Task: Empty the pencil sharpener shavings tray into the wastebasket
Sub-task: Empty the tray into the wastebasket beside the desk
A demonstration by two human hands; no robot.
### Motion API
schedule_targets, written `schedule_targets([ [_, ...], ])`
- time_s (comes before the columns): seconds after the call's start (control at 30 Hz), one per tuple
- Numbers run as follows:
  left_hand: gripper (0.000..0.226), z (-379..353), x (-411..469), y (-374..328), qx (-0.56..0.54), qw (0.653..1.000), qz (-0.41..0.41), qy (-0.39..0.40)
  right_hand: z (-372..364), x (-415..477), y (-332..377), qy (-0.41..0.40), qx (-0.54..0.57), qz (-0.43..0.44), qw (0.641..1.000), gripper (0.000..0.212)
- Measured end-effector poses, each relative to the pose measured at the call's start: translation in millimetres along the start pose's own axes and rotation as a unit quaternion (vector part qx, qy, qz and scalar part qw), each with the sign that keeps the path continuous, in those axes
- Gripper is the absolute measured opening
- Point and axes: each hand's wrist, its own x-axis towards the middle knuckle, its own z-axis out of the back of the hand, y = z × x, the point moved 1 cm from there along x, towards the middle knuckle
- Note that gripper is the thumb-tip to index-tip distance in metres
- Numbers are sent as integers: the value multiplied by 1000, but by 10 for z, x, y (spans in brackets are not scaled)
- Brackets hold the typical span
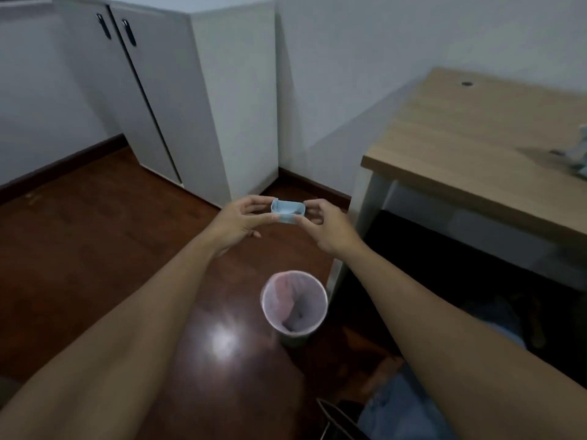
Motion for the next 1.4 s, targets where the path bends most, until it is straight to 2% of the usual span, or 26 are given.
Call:
schedule_targets([
  [0.1, 44, -143, -104, 380, 21, 999, 40, -9, -212, -153, -328, 23, 39, -55, 997, 56],
  [0.2, 44, -276, -201, 675, 35, 996, 86, -11, -396, -262, -655, 30, 77, -110, 991, 44],
  [0.43, 38, -613, -379, 1301, 61, 986, 156, -5, -766, -494, -1324, 26, 88, -209, 974, 25],
  [0.5, 38, -695, -408, 1412, 75, 983, 169, -1, -819, -545, -1423, 29, 96, -228, 969, 26],
  [0.6, 38, -785, -418, 1503, 95, 975, 199, -8, -881, -578, -1516, 39, 124, -258, 957, 40],
  [0.73, 48, -824, -374, 1522, 86, 960, 267, -15, -945, -548, -1704, 55, 110, -263, 957, 37],
  [0.83, 52, -853, -331, 1472, 74, 944, 322, -24, -824, -608, -1424, 68, 116, -262, 956, 45],
  [0.9, 48, -879, -309, 1399, 68, 937, 343, -18, -772, -631, -1339, 78, 118, -262, 955, 46],
  [1.07, 39, -930, -305, 1226, 70, 931, 357, 14, -700, -644, -1291, 94, 110, -264, 953, 47],
  [1.4, 41, -914, -270, 1146, 70, 929, 362, 20, -712, -557, -1320, 90, 112, -255, 956, 49],
])
